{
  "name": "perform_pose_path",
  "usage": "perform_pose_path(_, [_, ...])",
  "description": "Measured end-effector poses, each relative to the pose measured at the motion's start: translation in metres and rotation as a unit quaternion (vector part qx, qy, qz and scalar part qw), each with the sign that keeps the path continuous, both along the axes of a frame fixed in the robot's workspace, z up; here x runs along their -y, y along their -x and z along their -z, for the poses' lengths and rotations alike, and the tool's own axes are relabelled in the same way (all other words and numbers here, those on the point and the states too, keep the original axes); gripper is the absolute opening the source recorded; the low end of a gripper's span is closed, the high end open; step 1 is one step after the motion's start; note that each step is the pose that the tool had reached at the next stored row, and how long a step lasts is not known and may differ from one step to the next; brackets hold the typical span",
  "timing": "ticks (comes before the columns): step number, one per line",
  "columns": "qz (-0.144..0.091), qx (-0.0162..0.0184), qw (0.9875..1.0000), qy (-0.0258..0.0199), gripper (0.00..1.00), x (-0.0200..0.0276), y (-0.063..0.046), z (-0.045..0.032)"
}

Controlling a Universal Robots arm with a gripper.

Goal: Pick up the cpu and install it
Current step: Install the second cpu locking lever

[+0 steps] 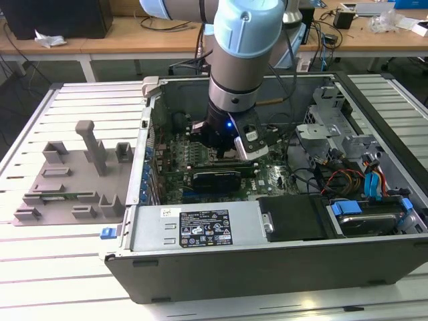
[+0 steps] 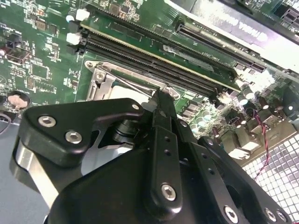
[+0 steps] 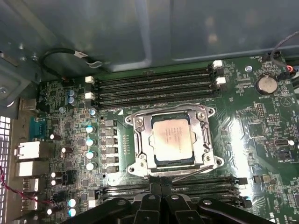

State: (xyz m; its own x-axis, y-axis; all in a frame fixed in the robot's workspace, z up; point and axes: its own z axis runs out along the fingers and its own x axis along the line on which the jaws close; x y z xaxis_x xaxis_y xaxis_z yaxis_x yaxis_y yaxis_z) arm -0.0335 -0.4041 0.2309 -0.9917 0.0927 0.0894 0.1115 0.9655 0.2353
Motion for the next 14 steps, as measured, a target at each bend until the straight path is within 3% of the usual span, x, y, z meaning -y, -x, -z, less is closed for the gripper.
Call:
perform_pose_path(3, [0.000, 0.0000, 1.0000, -0.0015, 0.11, 0.0000, 0.004, 0.0044])
perform_pose_path(9, [0.001, 0.0000, 0.9999, -0.0102, 0.11, 0.0000, 0.011, 0.0108])
perform_pose_path(14, [0.002, 0.0000, 0.9999, -0.0120, 0.11, 0.0000, 0.013, 0.0177])
